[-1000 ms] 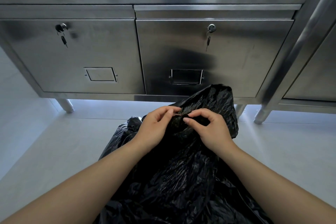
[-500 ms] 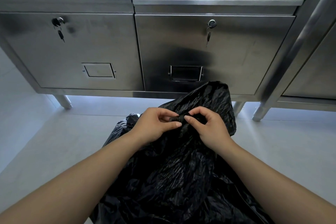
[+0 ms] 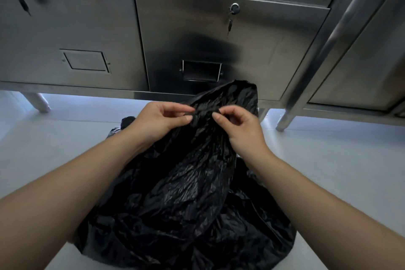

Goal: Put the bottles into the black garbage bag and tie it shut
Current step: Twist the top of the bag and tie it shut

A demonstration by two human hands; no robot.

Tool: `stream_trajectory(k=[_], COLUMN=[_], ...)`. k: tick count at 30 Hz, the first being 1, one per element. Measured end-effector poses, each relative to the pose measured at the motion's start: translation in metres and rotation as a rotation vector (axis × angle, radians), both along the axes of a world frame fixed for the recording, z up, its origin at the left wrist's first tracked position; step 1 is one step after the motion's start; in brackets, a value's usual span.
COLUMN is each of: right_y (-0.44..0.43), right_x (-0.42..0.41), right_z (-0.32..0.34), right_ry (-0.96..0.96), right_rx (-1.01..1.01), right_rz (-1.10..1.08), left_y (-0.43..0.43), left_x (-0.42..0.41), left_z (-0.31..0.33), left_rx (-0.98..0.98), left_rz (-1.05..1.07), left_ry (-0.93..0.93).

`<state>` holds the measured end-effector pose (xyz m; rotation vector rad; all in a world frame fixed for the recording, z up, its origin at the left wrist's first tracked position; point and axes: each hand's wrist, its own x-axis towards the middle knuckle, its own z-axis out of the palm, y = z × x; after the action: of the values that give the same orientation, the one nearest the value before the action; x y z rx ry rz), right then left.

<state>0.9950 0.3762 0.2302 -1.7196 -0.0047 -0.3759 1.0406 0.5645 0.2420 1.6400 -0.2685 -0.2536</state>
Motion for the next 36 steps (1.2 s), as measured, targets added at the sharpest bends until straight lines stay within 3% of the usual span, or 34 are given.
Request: stream_trajectory(k=[5, 9, 14, 19, 23, 28, 33, 36], right_y=[-0.019, -0.036, -0.042, -0.045, -0.044, -0.043, -0.044, -0.045], right_x=[-0.03, -0.041, -0.044, -0.047, -0.049, -0.047, -0.048, -0.05], right_z=[-0.031, -0.046, -0.051, -0.051, -0.049, -0.052, -0.055, -0.058], right_ry=[0.016, 0.116, 0.11, 0.073, 0.047, 0.075, 0.119, 0.182], right_rx=[-0.04, 0.066, 0.121, 0.087, 0.086, 0.09, 0.06, 0.068], right_rz=[0.014, -0.003, -0.035, -0.029, -0.024, -0.033, -0.008, -0.028], left_y=[-0.01, -0.019, -0.021, -0.019, -0.014, -0.016, -0.017, -0.017], left_x=[-0.013, -0.019, -0.012, -0.015, -0.021, -0.023, -0.02, -0.018], left_z=[-0.009, -0.017, -0.022, -0.024, -0.02, -0.009, -0.015, -0.018], left_rx=[0.161, 0.098, -0.044, 0.044, 0.249, 0.535, 0.582, 0.512], left_rz=[-0.038, -0.053, -0.048, -0.243, -0.414, -0.426, -0.233, -0.113], left_ry=[0.019, 0.147, 0.299, 0.329, 0.25, -0.012, -0.152, -0.122])
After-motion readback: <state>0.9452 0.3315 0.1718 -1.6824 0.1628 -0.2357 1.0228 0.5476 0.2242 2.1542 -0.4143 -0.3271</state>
